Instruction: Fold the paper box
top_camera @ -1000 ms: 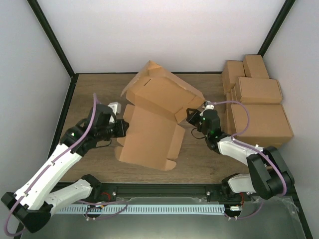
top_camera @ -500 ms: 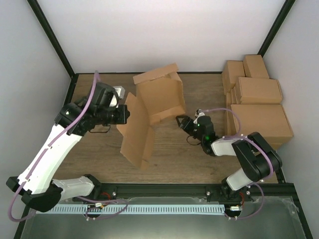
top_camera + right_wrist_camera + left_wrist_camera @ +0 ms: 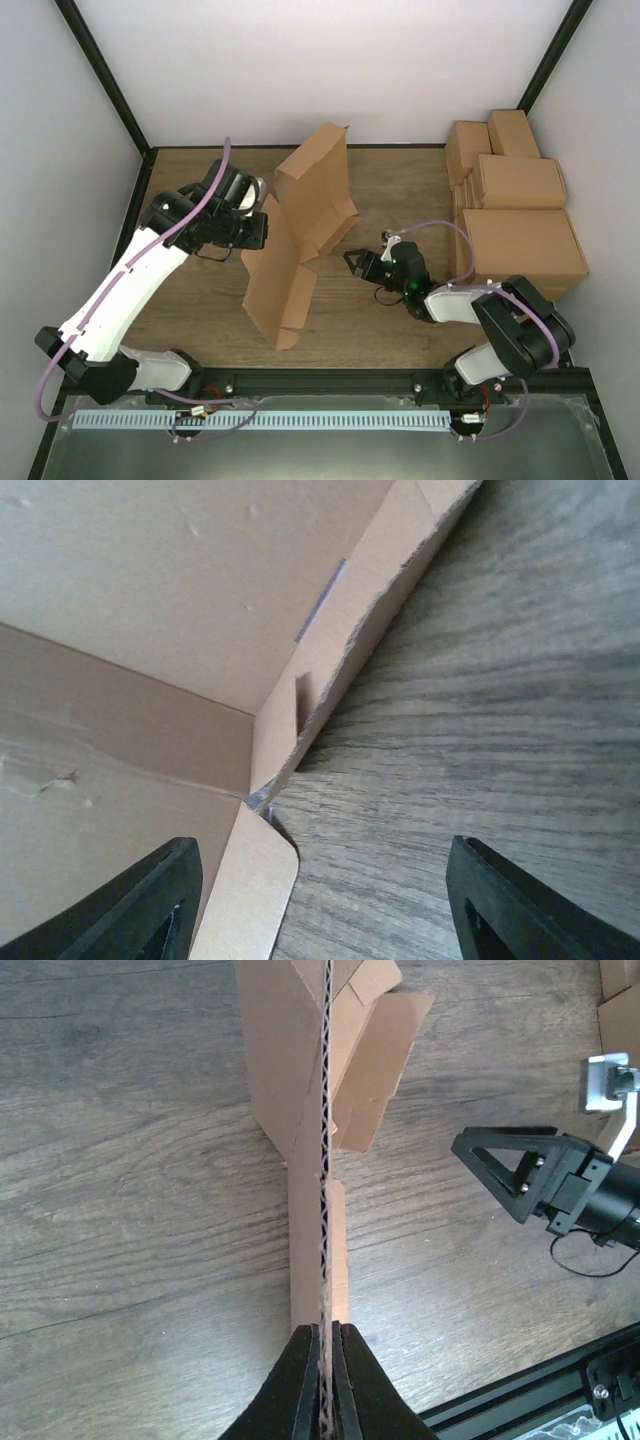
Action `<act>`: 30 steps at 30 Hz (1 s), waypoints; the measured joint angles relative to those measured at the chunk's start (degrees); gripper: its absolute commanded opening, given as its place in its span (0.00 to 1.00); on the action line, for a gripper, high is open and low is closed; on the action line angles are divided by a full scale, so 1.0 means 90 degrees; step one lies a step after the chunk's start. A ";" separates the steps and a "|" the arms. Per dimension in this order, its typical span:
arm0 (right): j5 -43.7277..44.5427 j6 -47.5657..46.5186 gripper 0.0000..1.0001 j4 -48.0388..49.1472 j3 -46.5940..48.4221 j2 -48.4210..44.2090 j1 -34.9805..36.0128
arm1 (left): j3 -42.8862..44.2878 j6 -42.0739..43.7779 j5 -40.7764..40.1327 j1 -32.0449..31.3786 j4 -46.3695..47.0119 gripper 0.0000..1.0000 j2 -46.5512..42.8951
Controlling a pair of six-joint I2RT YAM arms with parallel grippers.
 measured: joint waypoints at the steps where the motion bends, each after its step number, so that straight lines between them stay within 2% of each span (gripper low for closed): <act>1: 0.0029 -0.0160 0.73 -0.0146 -0.0002 -0.0146 -0.0002 | 0.0000 0.0012 -0.0002 0.0000 0.0002 0.04 0.0000; 6: -0.0160 -0.1156 0.87 -0.0665 0.0204 -0.0668 -0.0393 | 0.0000 0.0095 -0.0027 0.0000 0.0005 0.04 -0.0002; 10: -0.0976 -0.2130 0.99 -0.1018 0.1134 -0.0410 -0.1190 | 0.0000 0.0170 -0.0036 0.0000 0.0005 0.04 -0.0002; 17: -0.2873 -0.3621 1.00 -0.1100 0.3735 0.1343 -0.2018 | -0.0007 0.0323 -0.0032 0.0000 0.0022 0.04 -0.0002; 23: -0.3687 -0.4551 1.00 -0.1260 0.5634 0.2839 -0.2169 | -0.0007 0.0481 -0.0017 0.0000 0.0019 0.04 0.0002; 30: -0.4476 -0.4932 1.00 -0.1562 0.7655 0.4439 -0.2375 | -0.0007 0.0685 0.0090 -0.0002 0.0100 0.04 0.0100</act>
